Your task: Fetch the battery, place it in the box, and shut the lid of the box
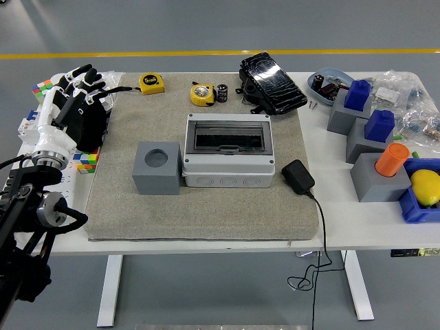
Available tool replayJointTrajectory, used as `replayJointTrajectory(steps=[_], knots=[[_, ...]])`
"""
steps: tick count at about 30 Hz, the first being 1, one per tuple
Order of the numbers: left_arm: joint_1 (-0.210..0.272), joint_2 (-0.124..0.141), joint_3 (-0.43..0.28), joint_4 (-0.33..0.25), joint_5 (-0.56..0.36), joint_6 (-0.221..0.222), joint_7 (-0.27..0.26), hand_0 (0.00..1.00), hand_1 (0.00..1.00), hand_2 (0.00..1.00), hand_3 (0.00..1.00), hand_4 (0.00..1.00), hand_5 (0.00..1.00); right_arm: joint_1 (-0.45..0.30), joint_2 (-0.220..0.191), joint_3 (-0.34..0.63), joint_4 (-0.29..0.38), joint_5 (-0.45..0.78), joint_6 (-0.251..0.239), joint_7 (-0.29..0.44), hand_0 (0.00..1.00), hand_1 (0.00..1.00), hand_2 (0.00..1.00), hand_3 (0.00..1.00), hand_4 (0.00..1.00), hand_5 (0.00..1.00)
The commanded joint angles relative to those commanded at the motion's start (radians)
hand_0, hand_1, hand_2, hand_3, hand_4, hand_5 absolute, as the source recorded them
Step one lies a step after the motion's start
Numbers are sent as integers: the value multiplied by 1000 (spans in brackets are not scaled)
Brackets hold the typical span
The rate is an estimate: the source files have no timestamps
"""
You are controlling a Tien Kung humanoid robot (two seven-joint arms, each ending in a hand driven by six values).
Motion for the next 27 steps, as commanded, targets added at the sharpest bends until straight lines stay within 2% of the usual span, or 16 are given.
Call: replayJointTrajectory(steps=[27], knots=[[4, 2, 0, -19, -1, -1, 8, 537, 620, 589, 640, 998, 411, -1, 2, 6, -1, -2, -1, -1, 564, 595, 572, 544, 922, 479]])
